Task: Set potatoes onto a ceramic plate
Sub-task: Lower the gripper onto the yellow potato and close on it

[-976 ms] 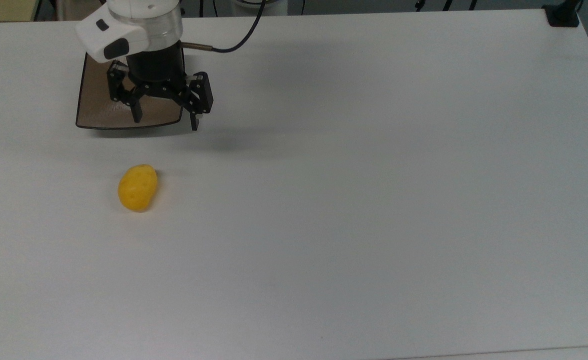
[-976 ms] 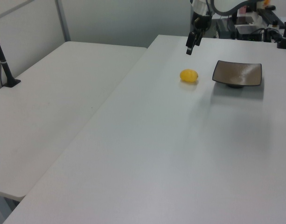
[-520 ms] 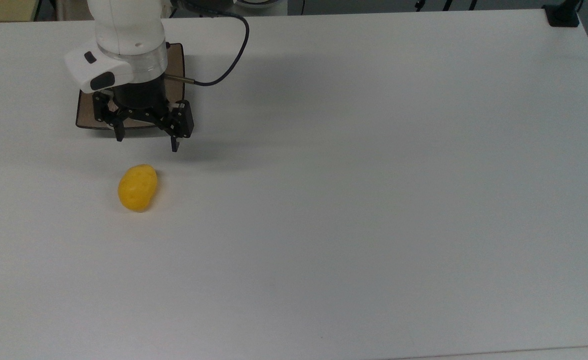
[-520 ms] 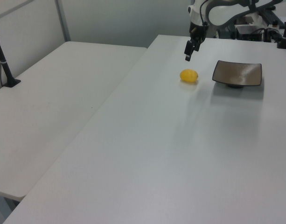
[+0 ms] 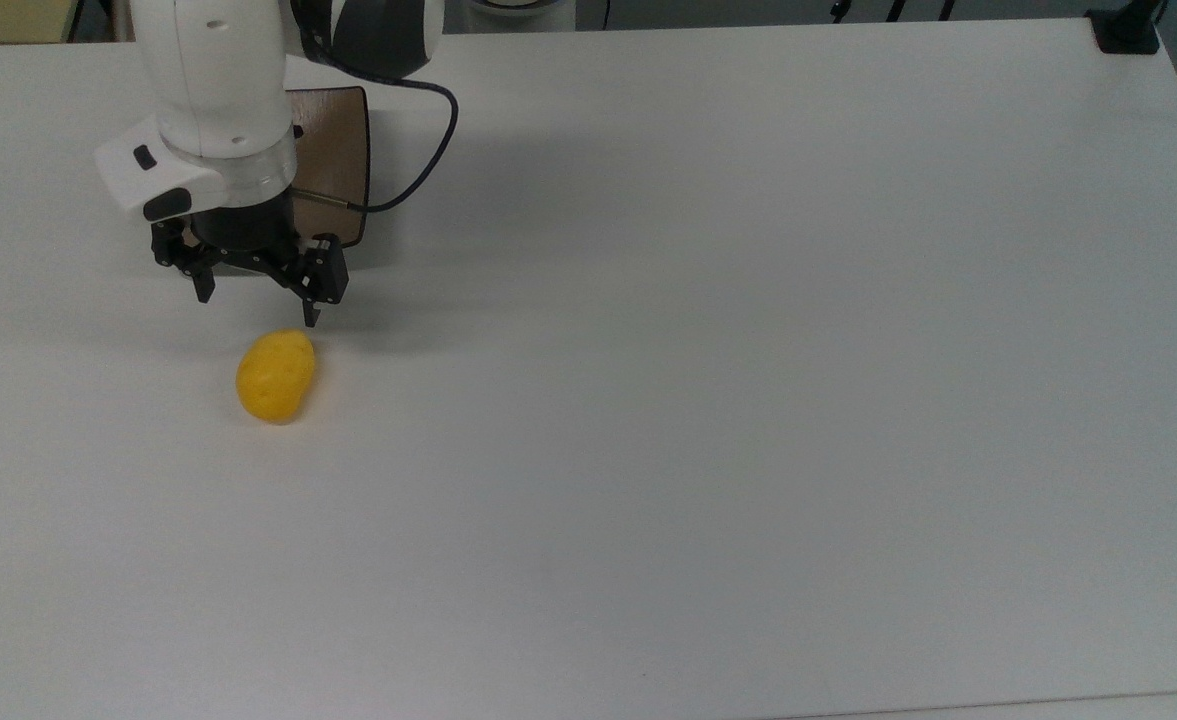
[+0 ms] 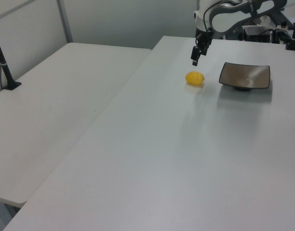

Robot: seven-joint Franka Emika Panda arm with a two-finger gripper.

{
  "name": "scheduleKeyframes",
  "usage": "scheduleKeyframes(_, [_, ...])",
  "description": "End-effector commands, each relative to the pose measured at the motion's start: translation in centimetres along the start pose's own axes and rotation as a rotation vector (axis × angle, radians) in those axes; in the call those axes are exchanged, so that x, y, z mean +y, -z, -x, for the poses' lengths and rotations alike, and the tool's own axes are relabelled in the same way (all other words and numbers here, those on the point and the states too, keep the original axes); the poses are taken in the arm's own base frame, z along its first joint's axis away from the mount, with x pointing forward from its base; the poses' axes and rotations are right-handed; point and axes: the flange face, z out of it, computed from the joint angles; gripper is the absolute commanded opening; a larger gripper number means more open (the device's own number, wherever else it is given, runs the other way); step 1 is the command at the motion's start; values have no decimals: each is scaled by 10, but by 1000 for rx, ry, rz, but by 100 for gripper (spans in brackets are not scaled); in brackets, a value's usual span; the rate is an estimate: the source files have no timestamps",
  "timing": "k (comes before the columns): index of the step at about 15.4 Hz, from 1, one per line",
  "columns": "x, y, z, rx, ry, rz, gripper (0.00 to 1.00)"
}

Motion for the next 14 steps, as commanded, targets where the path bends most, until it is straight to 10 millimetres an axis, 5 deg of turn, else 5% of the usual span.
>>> scheduleKeyframes(1, [0, -21, -10, -1, -19, 39, 100])
scheduleKeyframes(14, [-13, -88, -13, -12, 30, 72, 100])
